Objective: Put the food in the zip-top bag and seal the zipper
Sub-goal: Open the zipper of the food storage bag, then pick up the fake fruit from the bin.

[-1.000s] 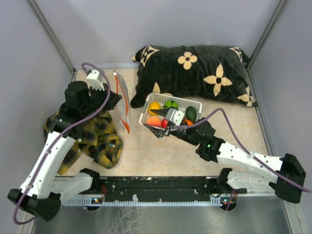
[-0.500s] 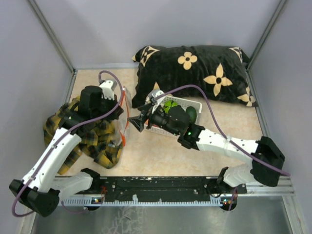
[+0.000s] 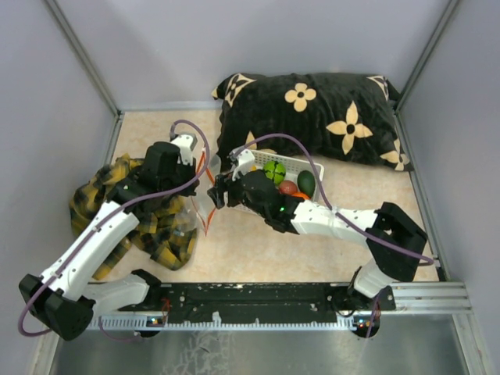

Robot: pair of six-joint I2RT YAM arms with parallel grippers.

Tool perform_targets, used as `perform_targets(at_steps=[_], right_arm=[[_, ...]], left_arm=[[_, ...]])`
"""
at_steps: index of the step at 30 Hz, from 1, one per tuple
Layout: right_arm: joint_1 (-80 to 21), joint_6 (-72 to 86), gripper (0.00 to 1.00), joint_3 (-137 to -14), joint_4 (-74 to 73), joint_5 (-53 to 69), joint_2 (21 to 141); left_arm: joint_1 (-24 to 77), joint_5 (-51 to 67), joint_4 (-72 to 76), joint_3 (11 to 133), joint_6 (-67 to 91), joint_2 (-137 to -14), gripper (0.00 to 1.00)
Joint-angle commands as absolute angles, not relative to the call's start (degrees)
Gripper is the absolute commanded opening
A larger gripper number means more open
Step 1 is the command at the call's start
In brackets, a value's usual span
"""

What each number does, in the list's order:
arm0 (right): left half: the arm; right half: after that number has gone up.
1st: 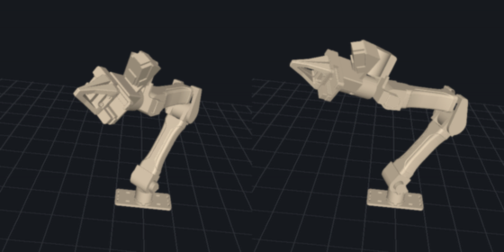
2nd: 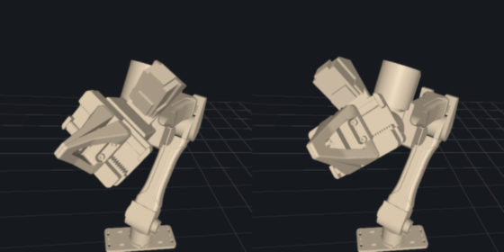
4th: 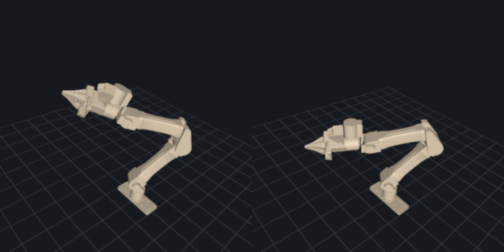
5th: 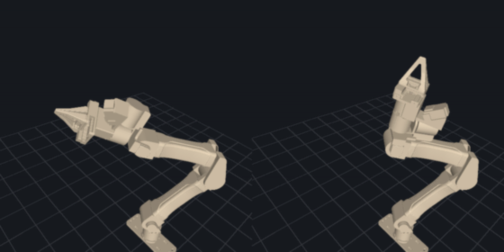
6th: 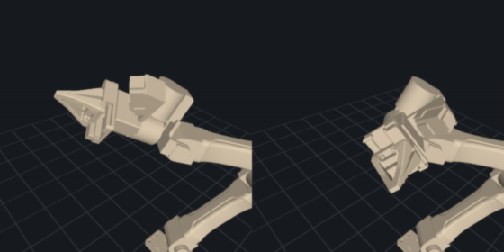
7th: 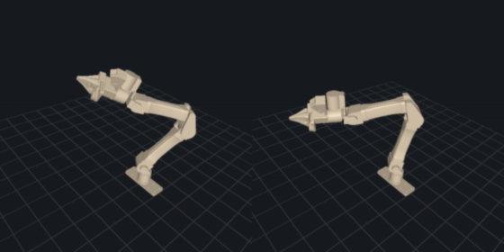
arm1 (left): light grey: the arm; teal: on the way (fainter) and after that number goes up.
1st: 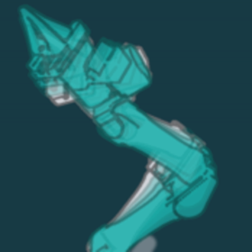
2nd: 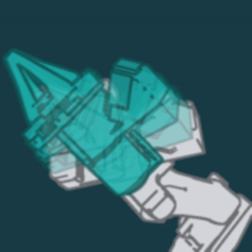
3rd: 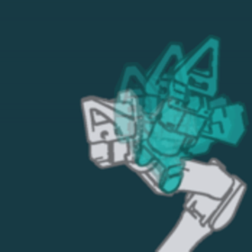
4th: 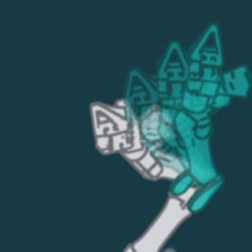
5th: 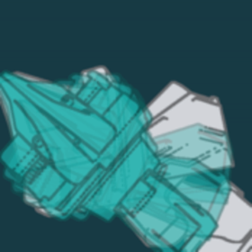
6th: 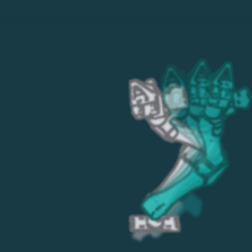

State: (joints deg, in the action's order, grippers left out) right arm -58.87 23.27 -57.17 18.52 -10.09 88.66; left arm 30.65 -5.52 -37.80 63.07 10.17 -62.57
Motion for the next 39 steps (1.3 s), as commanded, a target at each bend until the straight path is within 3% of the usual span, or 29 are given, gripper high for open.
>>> perform_targets(at_steps=[1,11,15,22,28,39], right_arm=[[-58.2,24.1,0.67,-59.3,15.9,-18.8,88.4],[-52.4,23.1,0.49,-58.2,11.3,-18.1,87.2],[-51.7,21.7,0.46,-57.5,12.2,-15.4,85.5],[-51.7,17.8,0.61,-56.2,17.7,0.7,81.8],[-51.7,12.2,0.72,-56.5,12.5,3.3,76.6],[-48.9,7.0,0.76,-58.0,-3.8,1.1,71.3]], left_arm=[[31.1,-8.9,-38.4,66.0,7.2,-61.4,0.00],[31.1,-8.9,-44.1,75.1,0.6,-66.9,0.00],[31.0,-10.8,-46.1,77.6,0.2,-68.4,0.00],[31.0,-9.6,-39.9,72.4,0.0,-68.6,0.00],[30.9,-6.2,-33.9,66.5,0.0,-67.2,0.00],[27.0,-0.2,-29.7,63.3,3.8,-67.5,0.00]])
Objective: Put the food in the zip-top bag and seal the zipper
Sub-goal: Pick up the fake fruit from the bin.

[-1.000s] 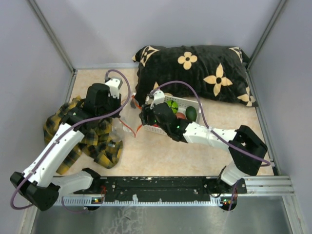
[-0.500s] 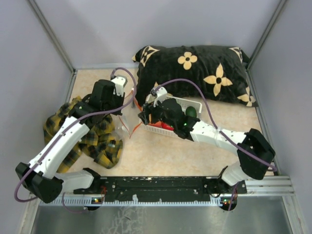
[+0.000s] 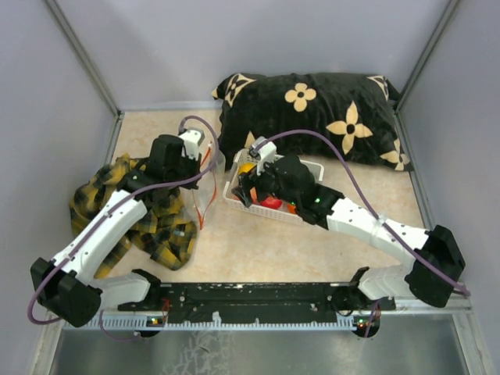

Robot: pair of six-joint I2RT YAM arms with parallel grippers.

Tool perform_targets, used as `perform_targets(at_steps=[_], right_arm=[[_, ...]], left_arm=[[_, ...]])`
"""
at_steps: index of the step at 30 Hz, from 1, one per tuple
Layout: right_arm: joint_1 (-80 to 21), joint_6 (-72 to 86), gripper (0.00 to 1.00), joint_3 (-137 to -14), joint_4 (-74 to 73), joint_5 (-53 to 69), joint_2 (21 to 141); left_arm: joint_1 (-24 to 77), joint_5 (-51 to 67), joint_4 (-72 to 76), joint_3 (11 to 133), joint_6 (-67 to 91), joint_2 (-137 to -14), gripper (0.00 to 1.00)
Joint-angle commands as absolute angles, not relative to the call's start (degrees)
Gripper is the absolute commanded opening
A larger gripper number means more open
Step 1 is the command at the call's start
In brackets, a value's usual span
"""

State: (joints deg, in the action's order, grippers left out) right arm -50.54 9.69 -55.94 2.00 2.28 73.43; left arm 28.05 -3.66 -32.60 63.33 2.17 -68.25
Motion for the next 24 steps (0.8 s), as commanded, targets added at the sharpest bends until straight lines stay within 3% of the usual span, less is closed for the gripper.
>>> perform_targets(at_steps=[1,18,24], right_arm=[[-48.0,7.2,0.76,-57.9,-4.5,0.8,71.2],[-32.9,4.3,0.73,-60.2,-16.1,-5.3,80.8],[-31.9,-2.1,0.73,-62.3,-19.2,-7.2,86.9]], left_arm=[[27.0,-0.4,-30.0,63.7,4.2,-67.5,0.00],[26.9,-8.8,-42.9,80.9,7.0,-74.3,0.00],[26.8,-11.4,-42.1,79.1,7.1,-75.8,0.00]])
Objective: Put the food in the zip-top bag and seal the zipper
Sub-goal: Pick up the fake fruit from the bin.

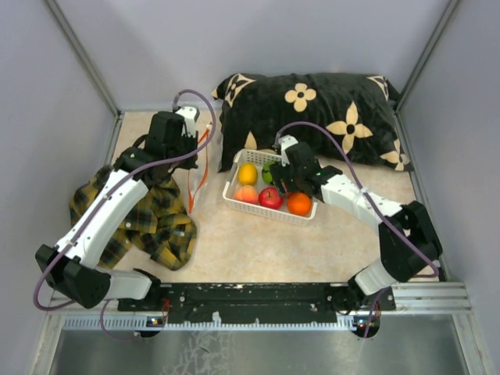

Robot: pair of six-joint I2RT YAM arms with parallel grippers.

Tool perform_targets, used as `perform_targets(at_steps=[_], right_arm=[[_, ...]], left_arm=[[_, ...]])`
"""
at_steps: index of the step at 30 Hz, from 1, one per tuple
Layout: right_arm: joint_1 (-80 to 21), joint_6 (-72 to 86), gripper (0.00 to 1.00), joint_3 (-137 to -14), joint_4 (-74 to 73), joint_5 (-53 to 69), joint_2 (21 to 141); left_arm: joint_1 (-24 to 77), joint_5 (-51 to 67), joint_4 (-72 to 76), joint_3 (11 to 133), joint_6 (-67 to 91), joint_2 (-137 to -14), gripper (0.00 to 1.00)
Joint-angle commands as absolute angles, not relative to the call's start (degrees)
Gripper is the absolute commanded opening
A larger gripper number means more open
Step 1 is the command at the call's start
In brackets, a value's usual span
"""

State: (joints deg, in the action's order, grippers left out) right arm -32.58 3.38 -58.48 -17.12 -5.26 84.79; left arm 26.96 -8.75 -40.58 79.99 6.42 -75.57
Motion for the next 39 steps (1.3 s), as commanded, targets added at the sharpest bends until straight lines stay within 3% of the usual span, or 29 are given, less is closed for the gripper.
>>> perform_targets(at_steps=[1,10,22,39], right_arm=[[-31.7,-2.8,0.73,-62.2,-18.9,-7.3,87.5],[-30.9,-7.7,0.71,-62.0,-16.2,-3.7,93.9],[-29.7,-8.5,0.73,-62.2,-11.9,-4.0,100.0],[-29.0,-3.4,0.41,-59.0,-13.4,-5.1,87.8]], left_arm=[[26.9,-11.6,-41.7,78.2,7.0,-75.7,0.00],[26.8,-5.8,-37.5,71.7,7.2,-76.7,0.00],[26.8,-6.8,-40.7,76.3,7.9,-73.9,0.00],[26.8,-7.8,-43.8,80.8,8.9,-75.3,0.00]])
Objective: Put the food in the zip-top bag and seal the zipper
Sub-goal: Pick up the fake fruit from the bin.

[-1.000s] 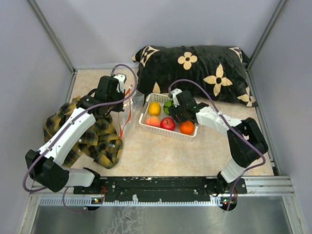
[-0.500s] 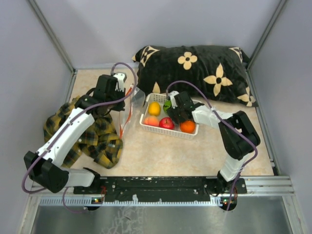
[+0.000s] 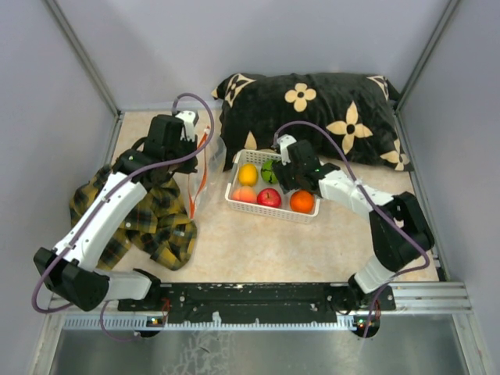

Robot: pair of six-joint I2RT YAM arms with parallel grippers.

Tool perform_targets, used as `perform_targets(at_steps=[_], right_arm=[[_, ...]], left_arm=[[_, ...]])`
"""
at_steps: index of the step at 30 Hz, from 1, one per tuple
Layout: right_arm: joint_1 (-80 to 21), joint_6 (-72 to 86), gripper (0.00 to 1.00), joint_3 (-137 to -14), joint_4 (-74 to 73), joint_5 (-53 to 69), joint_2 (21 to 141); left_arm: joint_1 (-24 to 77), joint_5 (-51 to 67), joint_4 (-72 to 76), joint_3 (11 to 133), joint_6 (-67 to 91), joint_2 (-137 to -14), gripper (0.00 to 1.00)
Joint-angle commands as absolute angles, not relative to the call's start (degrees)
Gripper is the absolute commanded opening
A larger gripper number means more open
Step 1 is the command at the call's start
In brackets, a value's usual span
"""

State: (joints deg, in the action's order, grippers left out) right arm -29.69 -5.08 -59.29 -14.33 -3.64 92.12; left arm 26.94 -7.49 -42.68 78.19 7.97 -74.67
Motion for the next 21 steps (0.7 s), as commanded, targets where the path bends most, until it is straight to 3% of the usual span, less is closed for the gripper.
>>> perform_targets(at_steps=[1,12,21], right_arm=[[-29.0,-2.9,0.39,-59.0,-13.6,-5.2,87.3],[-30.5,-0.9,0.35,-59.4,-13.8,4.1,75.6],[-40.0,-1.0,0.34,-60.8,-3.9,12.4,70.0]], left_arm=[[26.8,-7.8,-43.9,81.0,9.0,-75.4,0.00],[26.8,-4.9,-42.4,78.9,10.2,-76.6,0.00],[26.9,-1.8,-40.0,76.2,10.3,-75.5,0.00]])
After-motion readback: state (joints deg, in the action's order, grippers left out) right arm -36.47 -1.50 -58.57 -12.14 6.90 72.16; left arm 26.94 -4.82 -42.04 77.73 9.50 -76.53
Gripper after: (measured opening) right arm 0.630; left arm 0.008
